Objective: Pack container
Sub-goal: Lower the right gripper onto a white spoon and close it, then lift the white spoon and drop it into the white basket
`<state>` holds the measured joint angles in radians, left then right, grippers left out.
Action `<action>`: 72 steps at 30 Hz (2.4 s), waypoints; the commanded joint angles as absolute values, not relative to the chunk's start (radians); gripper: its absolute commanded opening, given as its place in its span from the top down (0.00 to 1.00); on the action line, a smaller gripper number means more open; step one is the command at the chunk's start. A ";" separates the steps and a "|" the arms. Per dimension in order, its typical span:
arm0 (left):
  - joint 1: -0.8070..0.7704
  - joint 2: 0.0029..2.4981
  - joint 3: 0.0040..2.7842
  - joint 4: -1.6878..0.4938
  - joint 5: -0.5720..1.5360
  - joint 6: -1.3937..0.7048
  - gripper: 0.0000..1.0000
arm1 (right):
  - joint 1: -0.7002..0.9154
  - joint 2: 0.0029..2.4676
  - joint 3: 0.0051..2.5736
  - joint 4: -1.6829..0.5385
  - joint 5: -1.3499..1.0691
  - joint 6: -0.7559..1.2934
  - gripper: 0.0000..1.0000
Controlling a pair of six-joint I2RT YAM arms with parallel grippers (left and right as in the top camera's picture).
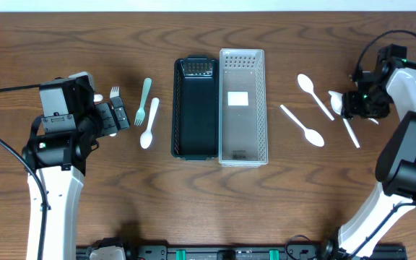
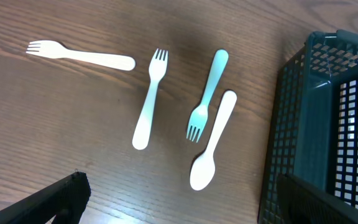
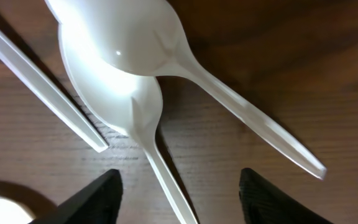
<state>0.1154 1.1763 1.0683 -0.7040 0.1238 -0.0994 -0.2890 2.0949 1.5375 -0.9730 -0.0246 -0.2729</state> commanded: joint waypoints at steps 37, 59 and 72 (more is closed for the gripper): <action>0.119 1.183 1.089 -0.707 0.112 -0.082 0.02 | -0.202 2.143 1.543 -1.031 0.054 -0.083 0.99; 0.119 1.183 1.089 -0.707 0.112 -0.082 0.02 | -0.204 2.058 1.549 -1.011 0.048 -0.022 0.58; 0.119 1.183 1.089 -0.707 0.112 -0.082 0.03 | -0.204 2.175 1.549 -0.994 0.040 0.015 0.65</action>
<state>0.1154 1.1767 1.0683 -0.7044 0.1238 -0.0994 -0.2100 2.1502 1.5440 -1.0000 0.0448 -0.0063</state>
